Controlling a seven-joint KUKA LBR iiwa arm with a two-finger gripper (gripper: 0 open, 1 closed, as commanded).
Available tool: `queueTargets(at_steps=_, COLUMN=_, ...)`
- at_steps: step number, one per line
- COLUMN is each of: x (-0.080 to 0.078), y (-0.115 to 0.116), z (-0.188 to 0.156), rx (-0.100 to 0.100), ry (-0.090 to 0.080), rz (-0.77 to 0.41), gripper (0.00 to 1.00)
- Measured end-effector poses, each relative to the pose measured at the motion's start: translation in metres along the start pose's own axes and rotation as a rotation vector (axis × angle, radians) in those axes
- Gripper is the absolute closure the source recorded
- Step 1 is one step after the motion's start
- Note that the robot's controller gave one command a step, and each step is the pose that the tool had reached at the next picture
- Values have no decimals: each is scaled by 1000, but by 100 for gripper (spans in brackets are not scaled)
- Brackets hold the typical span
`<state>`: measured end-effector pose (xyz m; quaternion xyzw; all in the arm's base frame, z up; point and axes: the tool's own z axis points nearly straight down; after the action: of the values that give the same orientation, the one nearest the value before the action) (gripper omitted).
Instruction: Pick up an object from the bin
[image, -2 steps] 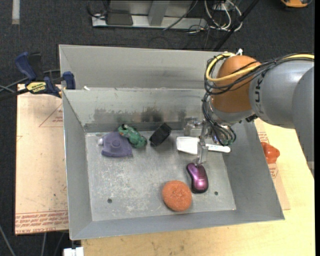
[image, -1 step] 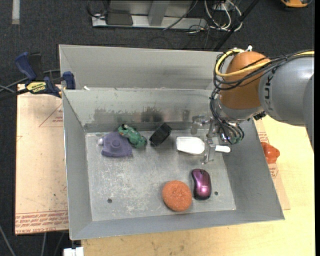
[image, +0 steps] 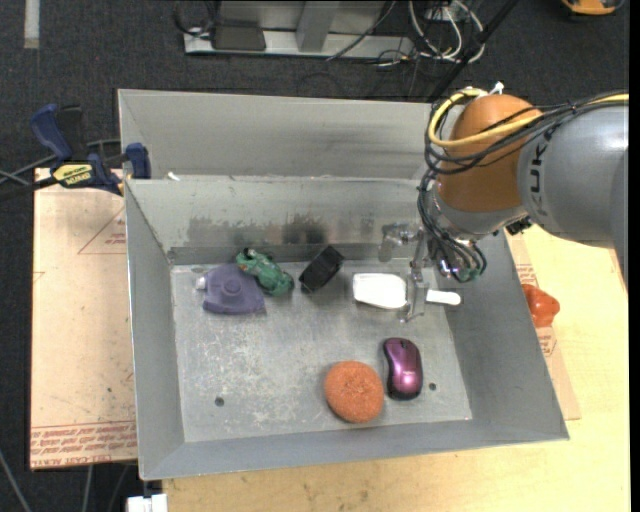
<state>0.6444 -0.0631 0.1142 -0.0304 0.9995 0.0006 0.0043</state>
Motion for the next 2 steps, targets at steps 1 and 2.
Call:
queueTargets(at_steps=1, x=8, y=-4, z=46, rx=-1, ry=12, rz=91, gripper=0)
queueTargets(at_steps=2, x=4, y=-4, z=44, rx=-1, ry=-2, rz=23, gripper=100)
